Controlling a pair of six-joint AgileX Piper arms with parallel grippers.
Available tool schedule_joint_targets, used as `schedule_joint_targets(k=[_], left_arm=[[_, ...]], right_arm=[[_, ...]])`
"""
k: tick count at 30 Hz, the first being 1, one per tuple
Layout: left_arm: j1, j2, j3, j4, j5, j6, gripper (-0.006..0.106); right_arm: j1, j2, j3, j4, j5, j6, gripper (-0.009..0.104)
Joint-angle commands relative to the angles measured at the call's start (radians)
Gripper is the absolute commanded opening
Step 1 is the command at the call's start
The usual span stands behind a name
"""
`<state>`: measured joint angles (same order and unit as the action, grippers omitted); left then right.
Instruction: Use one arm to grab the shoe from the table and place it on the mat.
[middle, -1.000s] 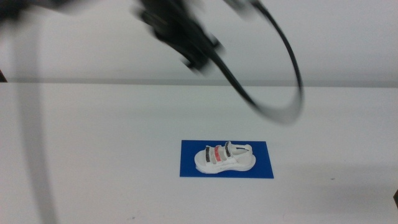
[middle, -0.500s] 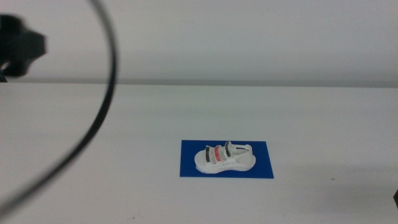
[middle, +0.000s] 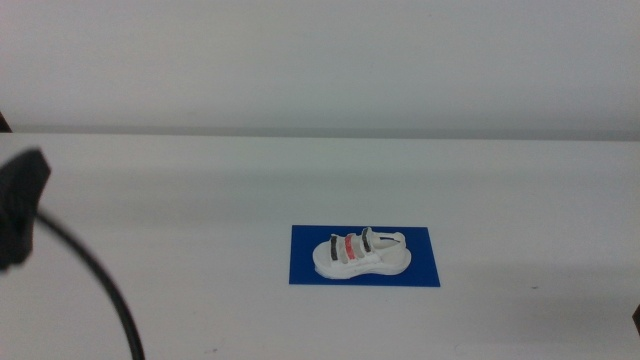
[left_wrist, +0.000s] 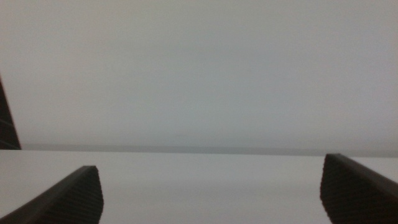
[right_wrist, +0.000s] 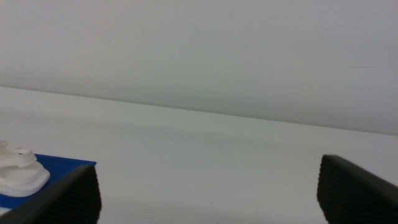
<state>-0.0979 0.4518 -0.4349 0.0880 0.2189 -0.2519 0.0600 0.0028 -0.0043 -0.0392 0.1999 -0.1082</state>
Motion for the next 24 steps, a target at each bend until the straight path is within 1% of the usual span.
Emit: schedule_joint_targets(k=[1, 6, 18, 21, 24], left_arm=[[0.026, -0.063, 0.084, 0.001, -0.089, -0.012, 0.094], [0.067, -0.205, 0.224, 0.001, -0.091, -0.01, 0.094], [0.068, -0.448, 0.463, -0.002, -0.095, -0.007, 0.094], [0.068, -0.489, 0.472, 0.0, -0.015, -0.007, 0.094], [0.068, -0.486, 0.472, 0.0, -0.037, -0.007, 0.094]], right_arm=[[0.0, -0.038, 0.043, -0.003, -0.005, 0.0, 0.093], [0.0, -0.038, 0.043, -0.003, -0.005, 0.0, 0.093], [0.0, -0.038, 0.043, -0.003, -0.005, 0.0, 0.093], [0.0, -0.038, 0.043, -0.003, -0.005, 0.0, 0.093], [0.0, -0.038, 0.043, -0.003, -0.005, 0.0, 0.093]])
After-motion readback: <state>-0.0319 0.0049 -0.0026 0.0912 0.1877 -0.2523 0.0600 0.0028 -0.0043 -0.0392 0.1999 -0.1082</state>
